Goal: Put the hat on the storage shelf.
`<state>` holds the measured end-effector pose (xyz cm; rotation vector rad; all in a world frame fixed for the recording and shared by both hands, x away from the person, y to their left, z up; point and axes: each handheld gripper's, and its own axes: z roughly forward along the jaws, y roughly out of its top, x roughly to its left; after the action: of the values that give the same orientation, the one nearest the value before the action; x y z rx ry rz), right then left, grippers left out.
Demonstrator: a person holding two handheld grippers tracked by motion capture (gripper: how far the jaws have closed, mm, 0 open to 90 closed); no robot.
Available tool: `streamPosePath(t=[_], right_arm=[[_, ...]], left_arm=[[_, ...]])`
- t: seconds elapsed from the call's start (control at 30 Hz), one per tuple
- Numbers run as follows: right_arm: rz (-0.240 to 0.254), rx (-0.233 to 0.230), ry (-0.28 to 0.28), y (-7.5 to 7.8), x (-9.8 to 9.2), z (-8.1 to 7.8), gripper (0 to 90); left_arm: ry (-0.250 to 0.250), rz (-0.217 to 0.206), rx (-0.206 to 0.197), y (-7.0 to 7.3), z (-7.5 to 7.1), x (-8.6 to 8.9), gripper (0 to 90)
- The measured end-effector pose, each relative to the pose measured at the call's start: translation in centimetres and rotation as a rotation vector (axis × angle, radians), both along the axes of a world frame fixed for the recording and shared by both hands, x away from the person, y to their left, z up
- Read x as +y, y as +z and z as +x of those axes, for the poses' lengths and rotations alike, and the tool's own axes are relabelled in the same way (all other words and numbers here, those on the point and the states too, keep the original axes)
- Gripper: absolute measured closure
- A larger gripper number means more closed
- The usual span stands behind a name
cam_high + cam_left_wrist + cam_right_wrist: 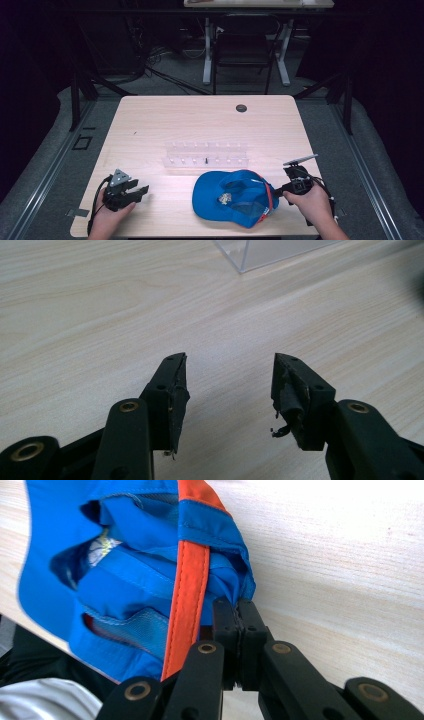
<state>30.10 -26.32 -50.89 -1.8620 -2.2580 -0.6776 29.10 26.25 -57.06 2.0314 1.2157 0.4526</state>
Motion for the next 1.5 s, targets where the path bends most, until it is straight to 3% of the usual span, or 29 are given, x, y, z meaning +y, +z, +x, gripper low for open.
streamPosePath(t=[0.03, 0.07, 0.13, 0.27, 0.33, 0.37, 0.4, 0.47, 0.53, 0.57, 0.6, 0.77, 0.87, 0.93, 0.97, 1.1, 1.5], right_arm=[[-0.003, 0.011, 0.018, 0.4, -0.1, 0.1, 89.9], [0.02, -0.007, -0.025, 0.5, 0.2, -0.1, 89.9], [0.002, 0.021, 0.024, 1.4, -0.1, 0.1, 89.9], [0.002, 0.009, -0.002, 2.5, 0.2, 0.2, 90.0], [-0.008, 0.013, -0.006, 3.1, 0.2, 0.3, 90.0], [-0.025, 0.031, 0.031, 3.5, 0.1, 0.5, 90.0], [-0.021, 0.015, -0.006, 3.5, 0.4, 0.4, 90.0], [-0.035, 0.029, 0.021, 4.1, 0.3, 0.5, 90.0], [-0.054, 0.021, 0.012, 4.5, 0.6, 0.5, 90.0], [-0.073, 0.038, 0.046, 5.0, 0.5, 0.7, 90.0], [-0.073, 0.019, 0.011, 5.0, 0.7, 0.6, 90.0], [-0.099, 0.046, 0.037, 6.1, 0.8, 0.9, 90.0], [-0.089, 0.044, 0.011, 6.6, 1.1, 1.0, 90.0], [-0.084, 0.068, 0.028, 7.2, 1.1, 1.2, 90.0], [-0.076, 0.062, 0.008, 7.3, 1.2, 1.2, 90.0], [-0.092, 0.073, 0.021, 8.1, 1.3, 1.4, 90.0], [-0.071, 0.063, 0.009, 11.4, 1.6, 1.4, 90.0]], left_arm=[[0.001, -0.001, -0.001, 0.0, 0.0, 0.0, 48.6], [0.001, -0.002, -0.001, 0.0, 0.0, 0.0, 48.6], [0.002, -0.001, -0.004, 0.0, 0.0, 0.1, 48.6], [0.001, -0.002, 0.0, 0.0, 0.0, 0.0, 48.6], [0.0, -0.001, -0.001, 0.0, 0.0, 0.0, 48.6], [0.0, -0.001, -0.001, 0.0, 0.0, 0.0, 48.6], [0.0, -0.001, 0.0, 0.0, 0.0, 0.0, 48.6], [0.0, 0.0, 0.001, 0.0, 0.0, 0.0, 48.6], [0.0, 0.0, 0.001, 0.0, 0.0, 0.0, 48.6], [0.0, 0.0, 0.001, -0.1, 0.0, 0.0, 48.6], [0.0, 0.0, 0.001, -0.1, 0.0, 0.0, 48.6], [-0.001, 0.0, 0.0, 0.0, 0.0, 0.0, 48.7], [-0.003, 0.004, 0.001, -0.1, 0.0, 0.0, 48.7], [-0.001, 0.001, 0.002, -0.1, 0.0, 0.0, 48.7], [-0.001, 0.0, 0.001, -0.1, 0.0, 0.0, 48.7], [-0.004, 0.004, 0.006, -0.1, 0.0, 0.0, 48.7], [-0.007, 0.004, 0.005, 0.0, 0.0, -0.1, 48.6]])
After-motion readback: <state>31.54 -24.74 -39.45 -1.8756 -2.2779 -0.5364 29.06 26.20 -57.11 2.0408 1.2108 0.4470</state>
